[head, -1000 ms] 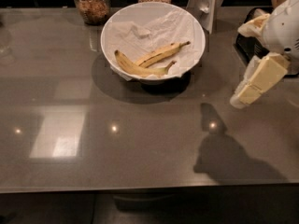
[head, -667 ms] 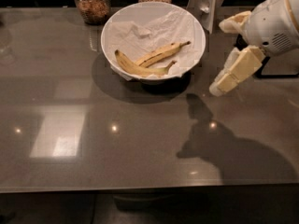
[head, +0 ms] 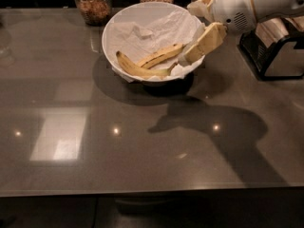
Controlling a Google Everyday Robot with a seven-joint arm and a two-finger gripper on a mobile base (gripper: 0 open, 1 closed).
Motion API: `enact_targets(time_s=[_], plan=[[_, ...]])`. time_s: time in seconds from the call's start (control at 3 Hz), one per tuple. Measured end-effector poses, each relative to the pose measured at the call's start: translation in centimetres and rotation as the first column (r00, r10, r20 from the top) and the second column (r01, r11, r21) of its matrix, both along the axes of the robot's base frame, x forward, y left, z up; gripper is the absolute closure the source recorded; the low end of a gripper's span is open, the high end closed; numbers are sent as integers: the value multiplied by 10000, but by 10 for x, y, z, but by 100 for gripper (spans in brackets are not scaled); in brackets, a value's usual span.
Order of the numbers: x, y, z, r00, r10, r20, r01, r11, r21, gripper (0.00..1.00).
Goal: Pick banana from white bowl
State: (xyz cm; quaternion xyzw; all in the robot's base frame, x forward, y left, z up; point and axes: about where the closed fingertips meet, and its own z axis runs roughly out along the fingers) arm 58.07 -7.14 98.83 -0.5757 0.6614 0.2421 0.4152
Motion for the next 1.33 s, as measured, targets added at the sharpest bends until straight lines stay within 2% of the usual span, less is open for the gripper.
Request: enact_targets(time_s=[0.33,0.67,1.0,1.33], plan=[[2,2,-1,10000,-19,22,19,10000,-7,0],[16,23,-7,9997,262,0,-262,9994,-222,0],[32,46,-20,9988,434,-209,-447,9970,-630,11],[43,55,-36,9982,381,-465,-427,9939,-1016,29]])
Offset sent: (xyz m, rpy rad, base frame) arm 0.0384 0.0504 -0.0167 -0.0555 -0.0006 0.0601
